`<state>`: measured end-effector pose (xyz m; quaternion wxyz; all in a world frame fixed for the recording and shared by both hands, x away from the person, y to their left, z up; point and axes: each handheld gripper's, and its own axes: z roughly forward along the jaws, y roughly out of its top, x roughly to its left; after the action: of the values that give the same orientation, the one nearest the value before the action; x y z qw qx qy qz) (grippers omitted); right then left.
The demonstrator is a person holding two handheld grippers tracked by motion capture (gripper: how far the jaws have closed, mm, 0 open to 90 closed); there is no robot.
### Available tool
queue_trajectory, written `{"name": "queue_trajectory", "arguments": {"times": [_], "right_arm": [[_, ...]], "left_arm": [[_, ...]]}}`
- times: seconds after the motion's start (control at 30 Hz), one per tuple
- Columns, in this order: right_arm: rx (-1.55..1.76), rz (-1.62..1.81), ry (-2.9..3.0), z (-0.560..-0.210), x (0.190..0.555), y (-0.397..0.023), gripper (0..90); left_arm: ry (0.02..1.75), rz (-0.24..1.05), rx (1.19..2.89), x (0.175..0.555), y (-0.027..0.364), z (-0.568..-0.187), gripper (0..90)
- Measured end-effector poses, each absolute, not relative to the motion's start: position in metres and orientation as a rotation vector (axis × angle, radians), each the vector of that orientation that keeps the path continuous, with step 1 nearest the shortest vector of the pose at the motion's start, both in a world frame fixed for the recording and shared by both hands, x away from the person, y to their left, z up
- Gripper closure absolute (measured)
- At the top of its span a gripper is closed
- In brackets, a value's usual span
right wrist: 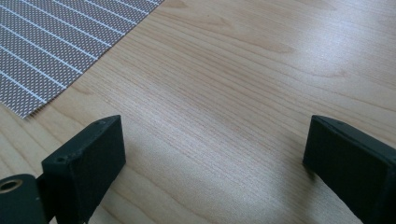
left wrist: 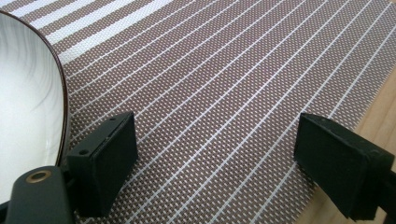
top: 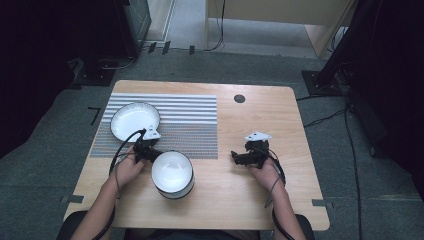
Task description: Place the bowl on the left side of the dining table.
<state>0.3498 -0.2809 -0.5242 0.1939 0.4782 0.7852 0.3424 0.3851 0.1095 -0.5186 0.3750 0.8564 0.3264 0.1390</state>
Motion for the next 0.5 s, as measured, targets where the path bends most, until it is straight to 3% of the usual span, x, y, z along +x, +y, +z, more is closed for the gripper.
{"name": "queue_trajectory", "arguments": {"times": [0.27, 0.5], "right_arm": [[1.341, 0.96, 2.202, -0.5242, 0.3498, -0.2808, 4.9], [1.342, 0.961, 2.202, -0.5242, 0.3498, -0.2808, 4.9]], "left_arm": [[0.856, 0.309, 2.16, 0.3876, 0.114, -0.5179, 13.0], [0.821, 0.343, 2.207, 0.3867, 0.111, -0.5176, 13.4]]}}
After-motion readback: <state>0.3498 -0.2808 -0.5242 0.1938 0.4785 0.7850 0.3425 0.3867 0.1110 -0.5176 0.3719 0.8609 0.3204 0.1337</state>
